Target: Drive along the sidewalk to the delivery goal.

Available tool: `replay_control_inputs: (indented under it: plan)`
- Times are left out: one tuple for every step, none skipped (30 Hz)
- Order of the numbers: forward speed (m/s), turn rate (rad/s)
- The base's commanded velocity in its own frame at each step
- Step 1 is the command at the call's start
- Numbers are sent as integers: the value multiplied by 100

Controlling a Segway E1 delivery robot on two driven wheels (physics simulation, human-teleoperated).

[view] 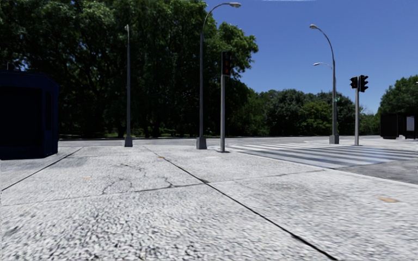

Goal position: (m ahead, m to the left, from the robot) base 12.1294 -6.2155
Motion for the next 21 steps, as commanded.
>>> replay_control_inputs:
  plan:
    - [200,-37]
    - [200,-37]
    - [200,-37]
    - [200,-37]
    - [200,-37]
    - [200,-37]
    - [200,-37]
    - [200,-37]
    - [200,-37]
    - [200,-37]
    - [200,-37]
    - [200,-37]
    - [200,-37]
    - [200,-37]
    - [200,-37]
    - [200,-37]
    - [200,-37]
    - [200,-37]
    - [200,-37]
    - [200,-36]
    - [200,-36]
